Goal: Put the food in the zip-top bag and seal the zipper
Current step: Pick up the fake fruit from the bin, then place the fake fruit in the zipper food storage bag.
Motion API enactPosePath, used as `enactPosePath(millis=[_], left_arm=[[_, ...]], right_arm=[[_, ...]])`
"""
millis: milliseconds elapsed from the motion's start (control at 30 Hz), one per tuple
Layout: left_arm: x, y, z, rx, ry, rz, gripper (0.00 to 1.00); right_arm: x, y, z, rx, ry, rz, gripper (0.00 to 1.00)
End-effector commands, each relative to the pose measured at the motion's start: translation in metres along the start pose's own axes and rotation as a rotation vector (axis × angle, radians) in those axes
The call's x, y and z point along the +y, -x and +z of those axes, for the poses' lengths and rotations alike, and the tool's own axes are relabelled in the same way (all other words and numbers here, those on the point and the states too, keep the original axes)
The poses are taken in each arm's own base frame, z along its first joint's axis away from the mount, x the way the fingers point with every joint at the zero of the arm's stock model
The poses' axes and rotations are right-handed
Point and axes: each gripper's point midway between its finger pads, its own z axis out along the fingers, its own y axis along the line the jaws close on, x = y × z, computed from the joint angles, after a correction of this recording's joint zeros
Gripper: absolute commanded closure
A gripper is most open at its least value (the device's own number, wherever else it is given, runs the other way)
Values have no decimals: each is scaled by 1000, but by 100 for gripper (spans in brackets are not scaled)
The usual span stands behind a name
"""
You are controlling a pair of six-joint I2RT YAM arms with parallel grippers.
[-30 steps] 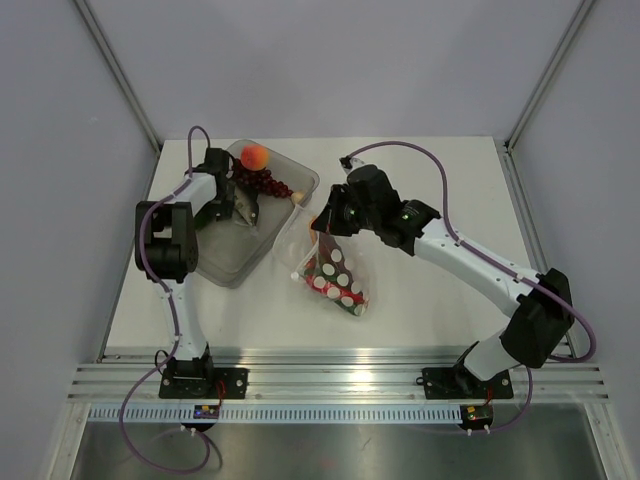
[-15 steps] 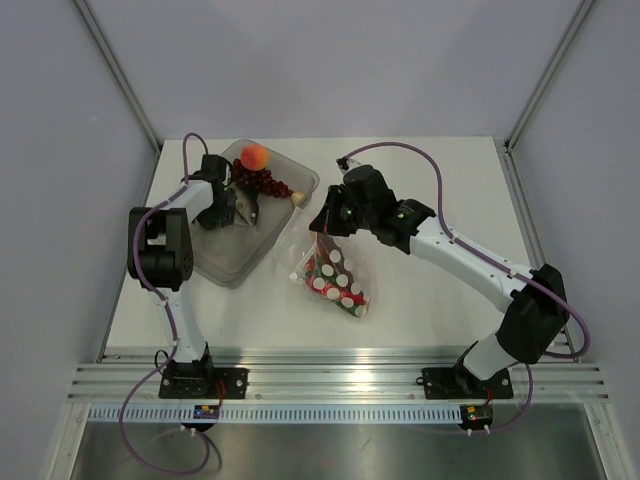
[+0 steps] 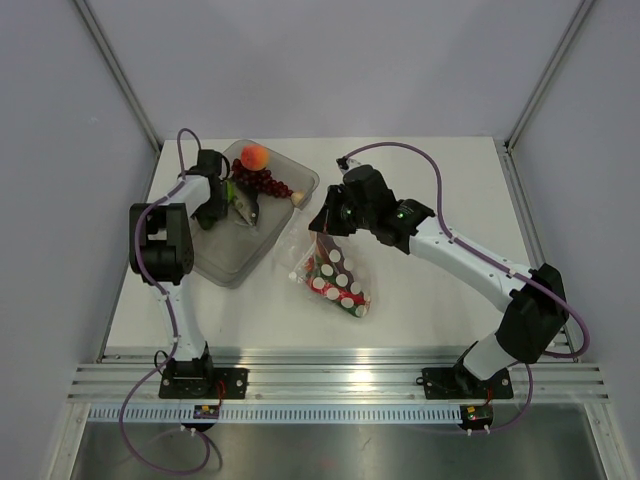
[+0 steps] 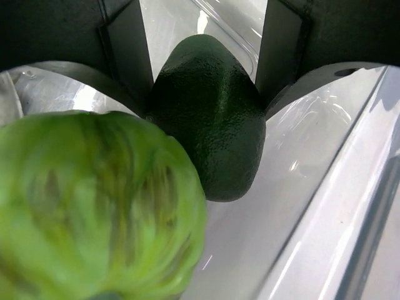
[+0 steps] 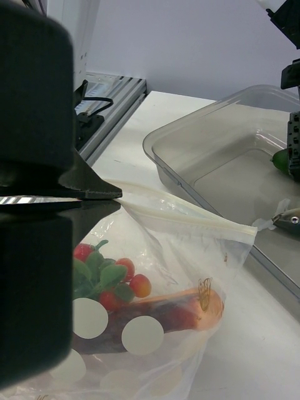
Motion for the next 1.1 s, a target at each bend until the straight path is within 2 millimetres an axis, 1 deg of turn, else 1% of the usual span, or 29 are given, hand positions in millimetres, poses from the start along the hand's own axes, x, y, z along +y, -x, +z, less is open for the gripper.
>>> enactPosePath(millis=[0, 33, 67, 100, 167, 200, 233, 267, 300, 333, 367, 400, 433, 467, 500, 533, 567, 600, 633, 667, 700, 733, 767, 800, 833, 867, 900, 1000, 1067], left_arm=[[5, 18, -22, -67, -18, -60, 65], [6, 16, -26, -68, -20, -62, 67], [11, 23, -42, -99, -24, -81, 70], [12, 24, -50, -112, -31, -86, 75], [13, 23, -66, -129, -56, -104, 79], [18, 29, -83, -166, -66, -123, 83], [18, 31, -94, -182, -78, -135, 87], [16, 28, -102, -176, -110, -149, 90], [17, 32, -120, -208, -135, -168, 90], [11, 32, -129, -214, -189, -176, 95], [9, 28, -137, -211, -213, -194, 95], [7, 26, -145, -219, -234, -210, 98], [5, 28, -163, -251, -280, -220, 100], [7, 25, -176, -276, -298, -226, 100], [5, 25, -177, -273, -309, -227, 100], [4, 25, -189, -296, -339, -232, 100], [2, 23, -194, -294, -360, -234, 100], [-3, 23, -201, -302, -398, -231, 100], [-13, 24, -212, -310, -472, -220, 100], [-17, 24, -221, -317, -502, -224, 100], [-22, 24, -227, -318, -528, -220, 100], [-27, 24, -234, -319, -560, -214, 100], [-37, 23, -246, -318, -629, -195, 100], [-45, 22, -254, -316, -661, -177, 100], [-50, 21, -259, -312, -684, -166, 100], [-53, 18, -265, -303, -697, -162, 100], [-62, 15, -273, -304, -725, -143, 100], [-77, 4, -294, -311, -797, -105, 100], [-81, -3, -299, -309, -815, -94, 100]], right_arm=[[18, 19, -10, -69, 55, 0, 100], [16, 18, -10, -67, 52, 4, 100], [17, 18, -11, -70, 54, 5, 100], [18, 18, -13, -75, 59, 7, 100], [17, 17, -14, -76, 58, 13, 100], [19, 18, -15, -79, 68, 20, 100], [20, 17, -15, -77, 73, 22, 100], [22, 17, -15, -73, 83, 23, 100], [23, 17, -14, -69, 87, 22, 100], [24, 18, -13, -70, 92, 25, 100], [28, 20, -13, -73, 103, 23, 100], [29, 20, -10, -66, 103, 23, 100], [30, 22, -9, -67, 106, 24, 100], [36, 25, -8, -65, 121, 22, 100], [40, 28, -8, -64, 133, 21, 100], [43, 29, -6, -61, 139, 20, 100], [53, 37, -8, -72, 162, 16, 100], [55, 39, -4, -69, 163, 13, 100], [57, 41, -2, -70, 168, 16, 100], [64, 47, -2, -79, 183, 12, 100], [62, 46, 6, -67, 174, 16, 100], [63, 47, 9, -62, 174, 15, 100], [69, 51, 9, -68, 188, 14, 100], [68, 49, 16, -56, 187, 18, 100], [71, 52, 17, -58, 193, 18, 100], [72, 54, 19, -59, 196, 19, 100], [70, 51, 25, -44, 193, 20, 100], [74, 53, 29, -41, 204, 27, 100], [77, 55, 29, -41, 213, 32, 100]])
